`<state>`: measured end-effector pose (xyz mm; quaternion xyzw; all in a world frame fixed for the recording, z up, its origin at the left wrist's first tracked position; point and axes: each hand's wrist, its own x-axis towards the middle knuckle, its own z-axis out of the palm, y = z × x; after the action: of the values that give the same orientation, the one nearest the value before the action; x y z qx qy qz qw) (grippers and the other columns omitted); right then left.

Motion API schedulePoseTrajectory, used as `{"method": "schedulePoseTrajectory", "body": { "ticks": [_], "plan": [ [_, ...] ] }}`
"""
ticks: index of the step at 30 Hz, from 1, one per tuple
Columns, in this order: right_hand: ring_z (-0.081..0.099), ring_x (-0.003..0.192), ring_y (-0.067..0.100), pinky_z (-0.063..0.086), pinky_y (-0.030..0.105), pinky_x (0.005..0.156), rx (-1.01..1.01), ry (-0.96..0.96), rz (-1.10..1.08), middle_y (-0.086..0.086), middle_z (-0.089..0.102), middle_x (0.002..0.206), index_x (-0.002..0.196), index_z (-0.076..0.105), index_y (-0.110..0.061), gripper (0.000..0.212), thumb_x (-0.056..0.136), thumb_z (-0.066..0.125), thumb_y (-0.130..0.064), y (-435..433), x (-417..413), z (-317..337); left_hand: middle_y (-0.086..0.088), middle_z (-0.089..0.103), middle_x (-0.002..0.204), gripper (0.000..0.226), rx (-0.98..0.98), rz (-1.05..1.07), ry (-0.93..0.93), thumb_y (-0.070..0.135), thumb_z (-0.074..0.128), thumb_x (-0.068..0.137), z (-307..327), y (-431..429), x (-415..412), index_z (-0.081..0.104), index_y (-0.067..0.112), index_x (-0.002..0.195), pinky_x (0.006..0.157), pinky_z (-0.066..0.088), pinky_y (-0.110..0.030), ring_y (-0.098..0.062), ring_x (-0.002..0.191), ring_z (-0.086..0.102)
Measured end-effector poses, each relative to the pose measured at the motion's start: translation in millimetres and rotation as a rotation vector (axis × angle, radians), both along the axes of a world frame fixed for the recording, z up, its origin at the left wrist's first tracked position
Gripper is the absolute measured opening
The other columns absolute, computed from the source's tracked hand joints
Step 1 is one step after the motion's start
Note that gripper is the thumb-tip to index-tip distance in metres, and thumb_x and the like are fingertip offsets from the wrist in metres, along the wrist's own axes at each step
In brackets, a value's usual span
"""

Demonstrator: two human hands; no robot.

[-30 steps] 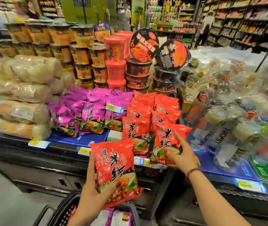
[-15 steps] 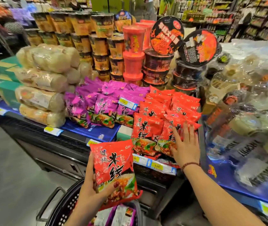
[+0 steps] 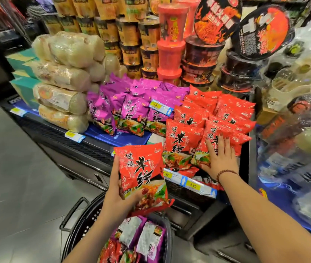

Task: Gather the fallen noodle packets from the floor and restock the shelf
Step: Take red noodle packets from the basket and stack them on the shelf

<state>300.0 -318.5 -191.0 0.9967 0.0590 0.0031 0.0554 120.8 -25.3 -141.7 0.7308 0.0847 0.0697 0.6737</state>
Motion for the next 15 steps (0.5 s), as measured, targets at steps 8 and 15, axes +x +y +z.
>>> {"method": "schedulePoseTrajectory", "body": {
  "ticks": [8, 15],
  "plan": [
    [0.014, 0.146, 0.035, 0.020, 0.050, 0.116, 0.360, -0.226, 0.116, 0.014, 0.012, 0.159, 0.149, 0.030, -0.022, 0.079, 0.084, 0.067, -0.046, 3.4, -35.4, 16.8, 0.022, 0.052, 0.125, 0.103, -0.004, -0.063, 0.016, -0.008, 0.068, 0.082, 2.8, -6.5, 3.2, 0.011, 0.050, 0.145, 0.069, 0.051, -0.010, 0.009, 0.098, 0.064],
    [0.052, 0.108, -0.013, 0.046, 0.018, 0.093, 1.375, 0.350, 0.109, -0.016, 0.043, 0.137, 0.144, 0.014, -0.047, 0.084, 0.081, 0.070, -0.038, 54.6, -99.5, 48.5, 0.042, 0.056, 0.117, 0.104, 0.032, -0.233, 0.009, 0.006, 0.078, 0.080, -7.7, -32.5, 35.2, 0.009, 0.055, 0.143, 0.082, 0.051, -0.015, 0.007, 0.111, 0.060]
  ]
}}
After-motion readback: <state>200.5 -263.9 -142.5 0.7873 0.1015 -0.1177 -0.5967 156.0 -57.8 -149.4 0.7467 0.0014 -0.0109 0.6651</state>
